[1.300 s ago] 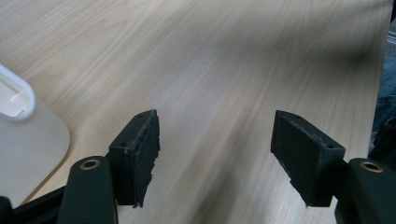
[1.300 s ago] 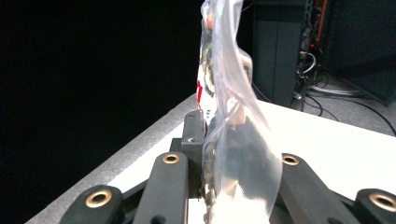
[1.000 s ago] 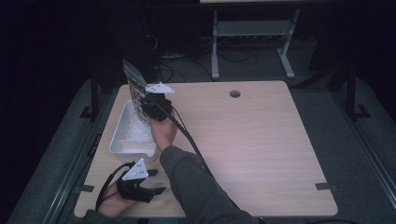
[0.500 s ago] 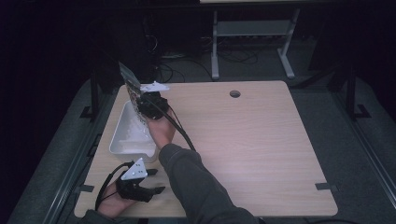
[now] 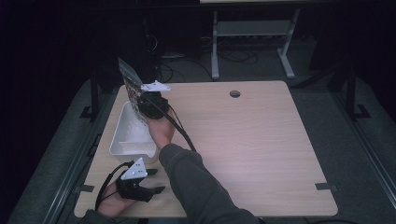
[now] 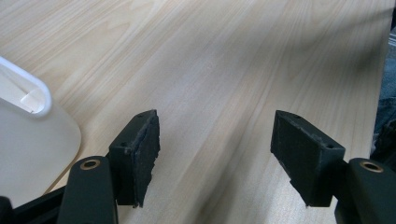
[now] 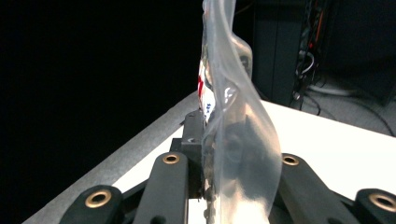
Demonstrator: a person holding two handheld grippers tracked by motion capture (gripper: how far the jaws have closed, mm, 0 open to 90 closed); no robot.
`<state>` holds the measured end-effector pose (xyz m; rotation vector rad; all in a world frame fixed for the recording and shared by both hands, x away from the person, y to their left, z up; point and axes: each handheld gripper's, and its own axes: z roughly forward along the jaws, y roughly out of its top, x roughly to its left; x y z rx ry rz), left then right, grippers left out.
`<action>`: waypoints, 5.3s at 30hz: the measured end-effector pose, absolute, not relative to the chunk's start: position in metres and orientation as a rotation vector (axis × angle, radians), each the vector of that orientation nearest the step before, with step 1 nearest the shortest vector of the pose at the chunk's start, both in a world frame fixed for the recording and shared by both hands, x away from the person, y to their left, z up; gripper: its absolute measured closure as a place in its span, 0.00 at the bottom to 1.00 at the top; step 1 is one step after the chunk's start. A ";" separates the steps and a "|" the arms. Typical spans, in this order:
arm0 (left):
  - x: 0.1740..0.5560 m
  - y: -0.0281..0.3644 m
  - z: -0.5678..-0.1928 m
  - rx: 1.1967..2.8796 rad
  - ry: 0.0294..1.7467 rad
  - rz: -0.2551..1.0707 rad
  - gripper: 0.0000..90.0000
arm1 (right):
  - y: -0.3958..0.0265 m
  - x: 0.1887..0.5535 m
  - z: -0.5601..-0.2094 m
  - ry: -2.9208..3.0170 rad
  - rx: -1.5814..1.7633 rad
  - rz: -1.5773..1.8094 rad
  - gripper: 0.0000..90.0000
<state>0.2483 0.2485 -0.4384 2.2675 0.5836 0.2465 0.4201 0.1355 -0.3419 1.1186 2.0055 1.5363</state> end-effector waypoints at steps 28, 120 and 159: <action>0.249 0.249 -0.439 2.275 0.590 0.248 0.36 | 0.124 0.401 -0.379 2.011 1.041 1.368 0.79; 0.252 0.243 -0.443 2.294 0.569 0.255 0.35 | -0.061 0.379 -0.378 2.364 1.106 1.651 0.33; 0.252 0.242 -0.444 2.279 0.567 0.253 0.35 | -0.147 0.337 -0.390 2.441 1.107 1.589 0.29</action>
